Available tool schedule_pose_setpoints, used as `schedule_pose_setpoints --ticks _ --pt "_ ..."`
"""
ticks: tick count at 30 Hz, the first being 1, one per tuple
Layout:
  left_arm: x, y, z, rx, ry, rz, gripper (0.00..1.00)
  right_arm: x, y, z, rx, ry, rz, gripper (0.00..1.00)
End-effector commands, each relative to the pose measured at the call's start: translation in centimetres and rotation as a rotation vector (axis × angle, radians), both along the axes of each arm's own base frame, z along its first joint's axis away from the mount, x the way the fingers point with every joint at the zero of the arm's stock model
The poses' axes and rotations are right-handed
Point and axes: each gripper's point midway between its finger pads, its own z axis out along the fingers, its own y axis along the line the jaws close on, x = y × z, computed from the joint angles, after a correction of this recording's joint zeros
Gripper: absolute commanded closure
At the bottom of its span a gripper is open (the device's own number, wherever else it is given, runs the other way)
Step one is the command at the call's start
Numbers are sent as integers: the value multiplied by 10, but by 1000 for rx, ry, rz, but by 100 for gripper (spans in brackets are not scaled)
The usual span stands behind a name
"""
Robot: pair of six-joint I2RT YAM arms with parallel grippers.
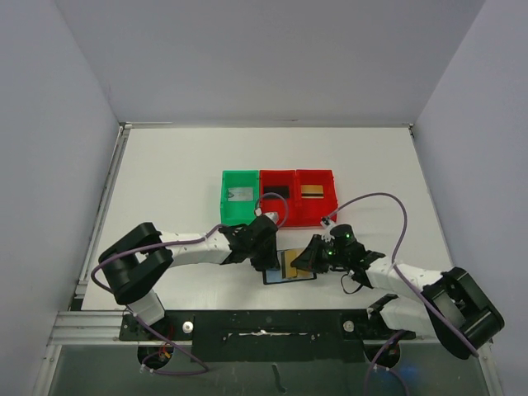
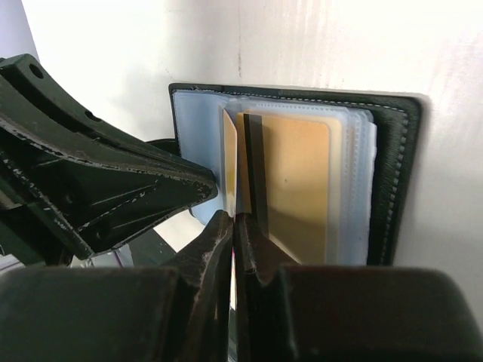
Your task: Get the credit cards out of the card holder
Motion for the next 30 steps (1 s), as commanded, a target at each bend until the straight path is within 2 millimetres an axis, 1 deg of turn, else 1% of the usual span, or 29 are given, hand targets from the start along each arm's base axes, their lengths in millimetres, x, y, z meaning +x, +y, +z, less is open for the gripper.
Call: schedule_pose_setpoints --ticks 1,5,8,9,12,15,17,19,21,24,27,30 --pt "-6 35 -20 163 -2 17 98 14 -11 20 -23 -112 3 100" --pt "-6 40 -18 175 -16 26 99 18 -25 37 -47 -190 -1 100" --pt "-4 39 -13 168 -31 32 99 22 -39 46 -105 -223 -27 100" --pt "-3 37 -9 156 -38 27 97 24 -45 47 -136 -229 -38 100" --pt "-1 31 7 115 -64 19 80 28 -57 56 -208 -262 -52 100" --pt "6 24 33 56 -119 33 60 32 -64 65 -239 -303 -66 100" --pt "13 21 56 9 -168 51 52 34 -67 72 -247 -340 -77 100" --pt "20 23 74 -16 -213 74 48 36 -75 74 -280 -343 -108 100" --pt "25 29 87 -19 -247 101 45 35 -84 69 -336 -293 -139 100" --pt "31 46 101 -16 -294 151 40 28 -92 53 -411 -184 -132 100" --pt "34 68 110 -15 -325 199 34 19 -95 36 -444 -98 -115 100" --pt "42 89 115 -33 -325 253 31 17 -91 32 -415 -84 -120 100"
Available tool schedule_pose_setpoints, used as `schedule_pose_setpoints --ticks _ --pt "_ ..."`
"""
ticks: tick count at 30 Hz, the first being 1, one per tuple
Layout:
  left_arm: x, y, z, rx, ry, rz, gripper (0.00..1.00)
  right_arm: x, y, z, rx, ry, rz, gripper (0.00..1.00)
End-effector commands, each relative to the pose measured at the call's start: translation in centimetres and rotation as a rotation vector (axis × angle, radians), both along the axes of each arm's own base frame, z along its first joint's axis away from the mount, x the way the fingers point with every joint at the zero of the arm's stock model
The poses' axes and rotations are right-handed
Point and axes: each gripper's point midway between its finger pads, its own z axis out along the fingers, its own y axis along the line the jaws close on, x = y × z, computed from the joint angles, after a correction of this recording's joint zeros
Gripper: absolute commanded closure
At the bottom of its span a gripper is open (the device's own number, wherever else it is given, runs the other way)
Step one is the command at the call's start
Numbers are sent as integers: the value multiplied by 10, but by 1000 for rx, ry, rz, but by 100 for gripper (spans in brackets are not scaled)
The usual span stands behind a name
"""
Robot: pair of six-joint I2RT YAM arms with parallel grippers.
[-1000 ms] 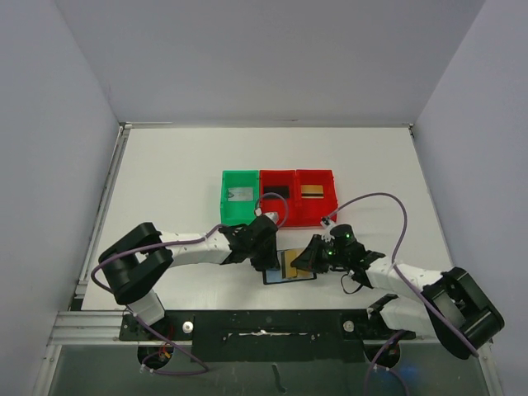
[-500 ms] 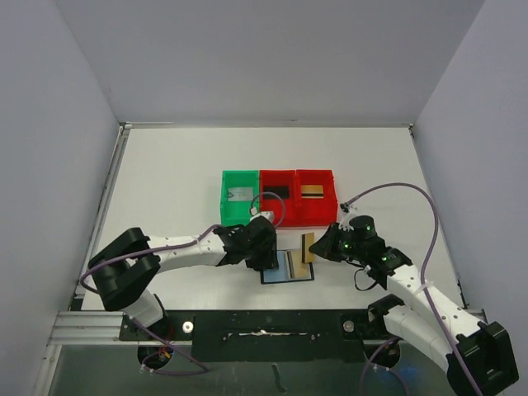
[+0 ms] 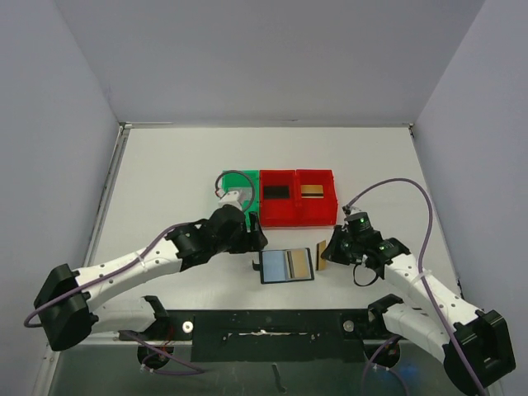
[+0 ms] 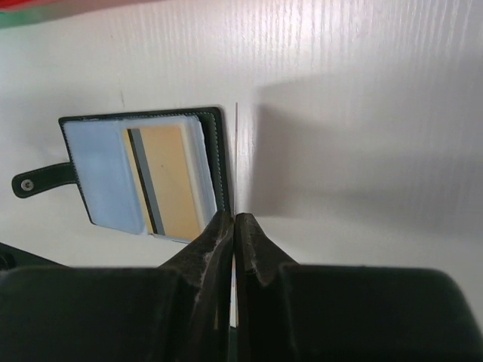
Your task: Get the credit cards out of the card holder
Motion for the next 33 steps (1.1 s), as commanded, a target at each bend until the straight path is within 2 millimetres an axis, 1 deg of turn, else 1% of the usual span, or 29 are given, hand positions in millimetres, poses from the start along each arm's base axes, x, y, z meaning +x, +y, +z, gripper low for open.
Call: schedule_pose_setpoints --ticks 1,3,5,7,10,13,16,19,22,26,28,29,31,33 --pt "16 40 9 -7 -37 102 31 -2 1 -1 17 18 -20 100" --pt "21 52 12 -16 -41 127 30 -3 11 0 73 23 1 100" --pt "25 62 12 -12 -42 148 30 -5 28 3 170 27 39 100" --pt "28 70 9 4 -36 156 30 -2 39 6 237 17 45 100" --pt "33 88 5 59 -17 176 29 0 43 7 245 23 45 100" --pt "39 106 8 107 -25 199 29 5 42 19 234 -10 52 100" --pt "48 126 14 133 -43 225 27 11 33 34 182 -56 48 100" --pt "53 141 21 167 -70 235 26 19 13 46 66 -105 16 100" --pt "56 154 28 234 -112 239 26 30 -1 72 -12 -218 17 100" --pt "60 171 38 301 -183 265 24 52 -15 120 -86 -435 21 100" --pt "63 178 41 321 -225 282 24 63 -22 142 -135 -546 29 100" --pt "64 183 38 333 -242 294 24 68 -26 152 -164 -595 31 100" --pt "68 191 36 331 -270 330 24 77 -30 168 -225 -680 60 100" --pt "75 195 41 304 -283 355 24 85 -34 176 -276 -723 77 100"
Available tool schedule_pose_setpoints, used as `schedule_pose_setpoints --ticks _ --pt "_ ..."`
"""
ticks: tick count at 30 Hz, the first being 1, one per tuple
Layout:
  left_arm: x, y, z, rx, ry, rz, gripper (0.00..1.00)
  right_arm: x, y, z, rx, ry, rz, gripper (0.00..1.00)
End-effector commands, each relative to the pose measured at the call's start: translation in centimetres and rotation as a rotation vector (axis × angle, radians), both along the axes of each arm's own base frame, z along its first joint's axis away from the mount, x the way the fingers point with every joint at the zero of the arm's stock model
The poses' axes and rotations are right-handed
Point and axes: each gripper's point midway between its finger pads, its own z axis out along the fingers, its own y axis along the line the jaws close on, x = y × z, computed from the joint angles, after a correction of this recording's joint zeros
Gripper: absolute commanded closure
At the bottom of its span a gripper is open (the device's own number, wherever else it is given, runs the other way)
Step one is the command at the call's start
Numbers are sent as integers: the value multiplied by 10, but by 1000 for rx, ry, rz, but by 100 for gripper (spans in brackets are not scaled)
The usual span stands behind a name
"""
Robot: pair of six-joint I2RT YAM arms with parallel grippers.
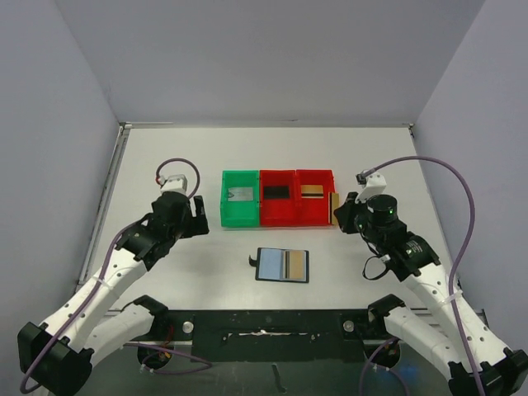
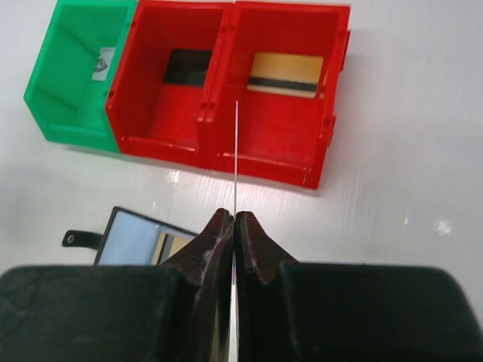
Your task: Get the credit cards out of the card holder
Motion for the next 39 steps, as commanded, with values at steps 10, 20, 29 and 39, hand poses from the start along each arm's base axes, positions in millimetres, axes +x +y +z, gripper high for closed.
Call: schedule_pose_setpoints --ticks 10,20,29,39 --pt "27 33 24 7 -145 105 23 74 -28 41 -365 -252 72 100" --pt "29 30 25 1 -163 79 23 107 3 32 -865 -381 504 100" --pt "28 35 30 3 -195 92 23 116 27 9 -926 -462 730 100" --pt "28 37 29 11 -196 98 23 130 30 -28 -993 -399 850 100"
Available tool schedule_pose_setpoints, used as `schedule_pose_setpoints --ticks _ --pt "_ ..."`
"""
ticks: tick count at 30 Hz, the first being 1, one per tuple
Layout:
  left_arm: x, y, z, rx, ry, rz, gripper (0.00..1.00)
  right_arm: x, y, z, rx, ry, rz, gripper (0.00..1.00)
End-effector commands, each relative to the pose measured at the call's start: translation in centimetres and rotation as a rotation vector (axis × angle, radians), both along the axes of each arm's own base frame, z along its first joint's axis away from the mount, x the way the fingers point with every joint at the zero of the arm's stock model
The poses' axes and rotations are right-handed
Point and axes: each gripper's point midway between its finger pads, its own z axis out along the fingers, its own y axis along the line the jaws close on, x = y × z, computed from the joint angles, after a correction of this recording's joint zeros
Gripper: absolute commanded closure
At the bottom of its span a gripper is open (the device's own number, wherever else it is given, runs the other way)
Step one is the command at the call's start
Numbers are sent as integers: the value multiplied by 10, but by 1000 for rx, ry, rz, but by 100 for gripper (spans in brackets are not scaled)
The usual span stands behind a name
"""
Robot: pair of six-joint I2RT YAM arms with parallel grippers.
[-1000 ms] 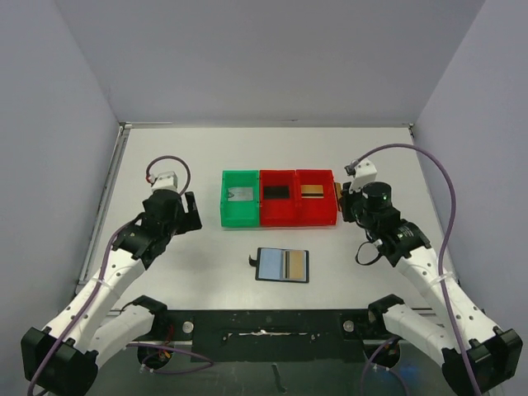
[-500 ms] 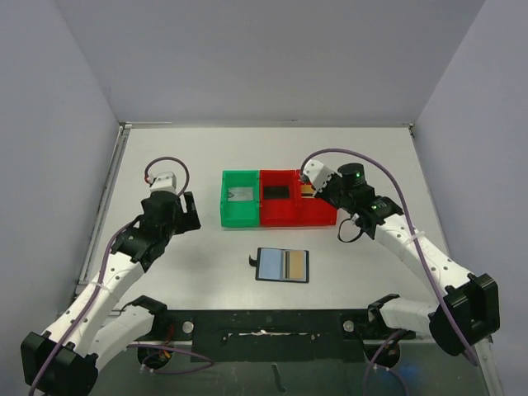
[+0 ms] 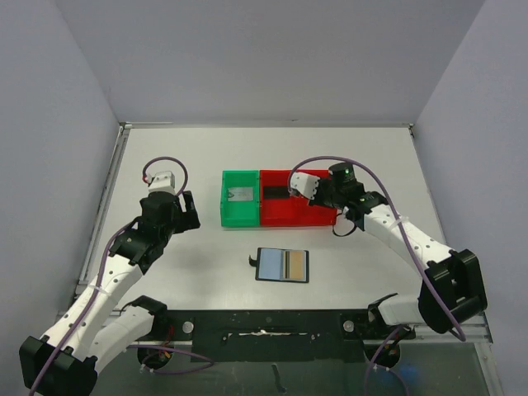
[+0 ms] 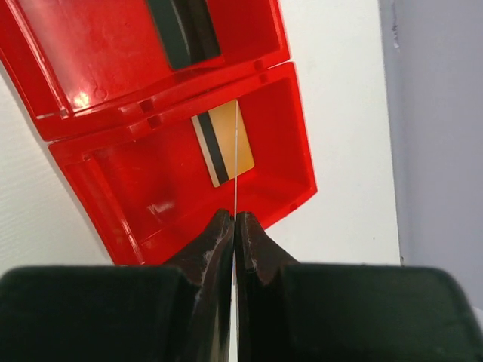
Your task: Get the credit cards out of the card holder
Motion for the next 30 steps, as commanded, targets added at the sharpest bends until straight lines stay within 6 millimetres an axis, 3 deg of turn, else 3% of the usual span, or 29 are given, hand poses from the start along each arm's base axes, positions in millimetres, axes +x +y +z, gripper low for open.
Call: schedule_pose_setpoints --ticks 1,7,19,30 --pt "9 2 18 -4 -78 12 23 24 0 6 -43 -56 22 100" --pt "9 3 17 -2 -78 14 23 44 -4 -16 -92 -30 0 100" --pt "10 -1 19 -15 -85 -8 23 91 5 -35 -138 -58 -1 100" --pt "10 -1 16 -9 -73 -10 23 85 12 -73 -129 36 38 89"
